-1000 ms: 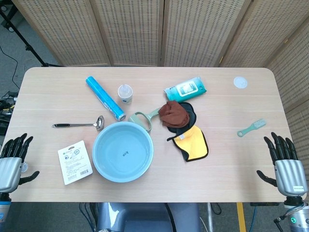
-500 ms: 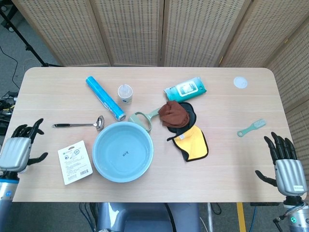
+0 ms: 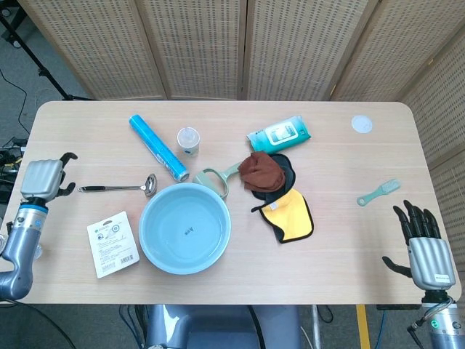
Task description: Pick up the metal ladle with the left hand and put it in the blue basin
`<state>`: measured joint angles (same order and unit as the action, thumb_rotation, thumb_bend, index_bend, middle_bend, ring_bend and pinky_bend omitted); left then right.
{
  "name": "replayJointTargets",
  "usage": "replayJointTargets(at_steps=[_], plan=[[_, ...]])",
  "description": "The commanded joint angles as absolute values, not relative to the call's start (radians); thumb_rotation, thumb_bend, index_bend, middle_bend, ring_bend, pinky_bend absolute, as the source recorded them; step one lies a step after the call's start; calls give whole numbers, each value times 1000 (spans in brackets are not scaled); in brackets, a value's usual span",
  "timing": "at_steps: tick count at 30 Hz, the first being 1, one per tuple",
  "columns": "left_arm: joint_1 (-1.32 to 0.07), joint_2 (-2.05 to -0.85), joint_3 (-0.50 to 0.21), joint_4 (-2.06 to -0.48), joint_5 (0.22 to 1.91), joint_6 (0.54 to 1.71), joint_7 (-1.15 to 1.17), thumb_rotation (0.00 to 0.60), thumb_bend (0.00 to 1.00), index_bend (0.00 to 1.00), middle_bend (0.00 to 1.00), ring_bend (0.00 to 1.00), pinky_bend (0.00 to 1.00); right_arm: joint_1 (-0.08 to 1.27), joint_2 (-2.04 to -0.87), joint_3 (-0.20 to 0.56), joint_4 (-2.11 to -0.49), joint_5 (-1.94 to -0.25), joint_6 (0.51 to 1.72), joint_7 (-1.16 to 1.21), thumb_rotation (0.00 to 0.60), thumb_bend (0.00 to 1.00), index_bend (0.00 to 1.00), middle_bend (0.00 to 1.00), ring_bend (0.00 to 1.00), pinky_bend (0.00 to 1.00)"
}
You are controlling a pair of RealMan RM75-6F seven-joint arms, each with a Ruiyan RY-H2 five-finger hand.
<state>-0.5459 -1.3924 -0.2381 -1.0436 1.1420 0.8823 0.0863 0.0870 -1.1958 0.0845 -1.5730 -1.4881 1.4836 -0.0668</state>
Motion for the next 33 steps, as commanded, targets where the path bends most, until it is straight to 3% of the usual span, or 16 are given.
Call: replayJointTargets(at_steps=[1, 16, 33], plan=[[-629, -1576, -211, -761, 1096, 709, 5, 600, 318, 355, 1000, 917, 909, 93, -1203, 85, -1565, -1472, 1464, -76, 600, 0, 0, 0, 0, 0], [-665, -1748, -155, -471, 1248, 662, -290, 600, 326, 426, 1000, 917, 909, 105, -1215, 78, -1554, -1459, 1431, -81, 600, 0, 0, 0, 0, 0], [-685, -1811, -162, -378, 1266, 628, -319, 600, 351, 478, 1000, 917, 909, 105, -1204, 81, -1560, -1447, 1429, -74, 600, 0, 0, 0, 0, 0]])
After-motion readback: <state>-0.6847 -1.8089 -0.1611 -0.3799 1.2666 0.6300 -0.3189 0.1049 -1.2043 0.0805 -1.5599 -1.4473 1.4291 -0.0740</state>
